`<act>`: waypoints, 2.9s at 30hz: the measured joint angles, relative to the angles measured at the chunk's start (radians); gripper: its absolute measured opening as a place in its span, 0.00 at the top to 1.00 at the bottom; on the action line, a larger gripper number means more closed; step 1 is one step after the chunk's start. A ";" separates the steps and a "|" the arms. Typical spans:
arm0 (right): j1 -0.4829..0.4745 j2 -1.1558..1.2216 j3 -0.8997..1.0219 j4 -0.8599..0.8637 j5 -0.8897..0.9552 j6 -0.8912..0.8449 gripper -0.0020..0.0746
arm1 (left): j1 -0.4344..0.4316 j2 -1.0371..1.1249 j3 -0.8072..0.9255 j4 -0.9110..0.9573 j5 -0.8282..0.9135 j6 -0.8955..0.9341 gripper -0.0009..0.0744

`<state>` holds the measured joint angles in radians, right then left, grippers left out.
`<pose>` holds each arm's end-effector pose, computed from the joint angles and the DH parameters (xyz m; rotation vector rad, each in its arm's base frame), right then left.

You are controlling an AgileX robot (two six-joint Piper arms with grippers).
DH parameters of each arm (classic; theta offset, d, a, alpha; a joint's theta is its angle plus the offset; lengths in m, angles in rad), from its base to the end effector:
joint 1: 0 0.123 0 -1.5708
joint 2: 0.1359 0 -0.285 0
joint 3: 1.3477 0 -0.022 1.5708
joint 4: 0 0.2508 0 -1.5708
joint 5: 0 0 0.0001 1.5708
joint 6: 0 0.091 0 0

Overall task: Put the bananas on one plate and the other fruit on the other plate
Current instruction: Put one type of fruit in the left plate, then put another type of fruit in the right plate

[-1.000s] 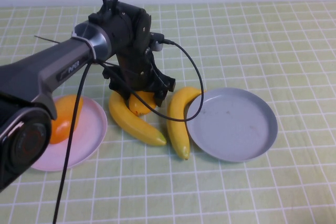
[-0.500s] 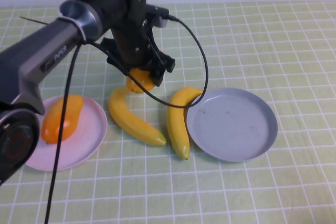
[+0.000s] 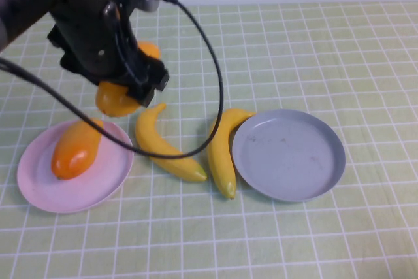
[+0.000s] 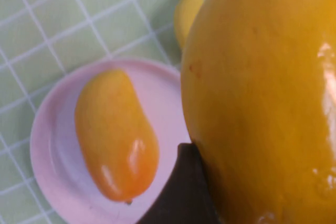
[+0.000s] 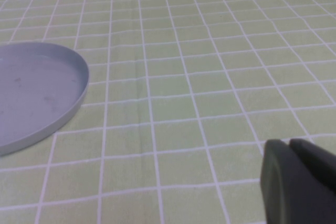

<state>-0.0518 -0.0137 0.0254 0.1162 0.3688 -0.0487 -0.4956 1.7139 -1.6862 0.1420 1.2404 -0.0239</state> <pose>0.0527 0.0011 0.1724 0.0749 1.8603 0.0444 0.3242 -0.1614 0.3505 0.6635 2.6467 0.0510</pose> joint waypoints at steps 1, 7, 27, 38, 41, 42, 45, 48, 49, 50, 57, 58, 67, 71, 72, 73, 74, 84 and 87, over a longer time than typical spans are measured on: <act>0.000 0.000 0.000 0.000 0.000 0.000 0.99 | 0.000 -0.018 0.045 0.013 0.000 -0.006 0.25; 0.000 0.000 0.000 0.000 0.000 0.000 0.99 | 0.002 -0.044 0.262 0.069 -0.050 -0.054 0.25; 0.000 0.000 0.000 0.000 0.000 0.000 0.99 | 0.140 0.072 0.385 -0.038 -0.209 -0.007 0.19; 0.000 0.000 0.000 0.000 0.000 0.000 0.99 | 0.140 0.012 0.385 -0.025 -0.168 -0.014 0.17; 0.000 0.000 0.000 0.000 0.000 0.000 0.99 | 0.140 -0.014 0.385 -0.038 -0.170 -0.018 0.21; 0.000 0.000 0.000 0.000 0.000 0.000 0.99 | 0.140 -0.025 0.385 -0.048 -0.172 -0.018 0.23; 0.000 0.000 0.000 0.000 0.000 0.000 0.99 | 0.138 -0.057 0.385 -0.064 -0.178 0.002 0.33; 0.000 0.000 0.000 0.000 0.000 0.000 0.99 | 0.123 -0.082 0.385 -0.073 -0.179 0.024 0.43; 0.000 0.000 0.000 0.000 0.000 0.000 0.99 | 0.115 -0.087 0.385 -0.077 -0.179 0.024 0.48; 0.000 0.000 0.000 0.000 0.000 0.000 0.99 | 0.105 -0.095 0.387 -0.081 -0.177 0.040 0.55; 0.000 0.000 0.000 0.000 0.000 0.000 0.99 | 0.076 -0.202 0.395 -0.104 -0.180 0.060 0.95; 0.000 0.000 0.000 0.000 0.000 0.000 0.99 | 0.076 -0.228 0.400 -0.106 -0.196 0.060 0.96; 0.000 0.000 0.000 0.000 0.000 0.000 0.99 | 0.074 -0.666 0.688 -0.133 -0.436 0.052 0.99; 0.000 0.000 0.000 0.000 0.000 0.000 0.99 | 0.074 -0.917 0.882 -0.134 -0.532 0.038 0.99; 0.000 0.000 0.000 0.000 0.000 0.000 0.99 | 0.074 -0.980 0.927 -0.134 -0.550 0.038 0.99; 0.000 0.000 0.000 0.000 0.000 0.000 0.99 | 0.074 -1.028 0.968 -0.135 -0.566 0.037 0.99; 0.000 0.000 0.000 0.000 0.000 0.000 0.99 | 0.074 -1.087 1.006 -0.135 -0.578 0.034 0.99; 0.000 0.000 0.000 0.000 0.000 0.000 0.99 | 0.074 -1.469 1.203 -0.131 -0.628 0.034 0.99; 0.000 0.000 0.000 0.000 0.000 0.000 0.99 | 0.074 -1.494 1.216 -0.131 -0.609 0.034 0.99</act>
<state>-0.0518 -0.0137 0.0254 0.1162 0.3688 -0.0487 -0.4220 0.2202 -0.4704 0.0106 0.6309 0.0106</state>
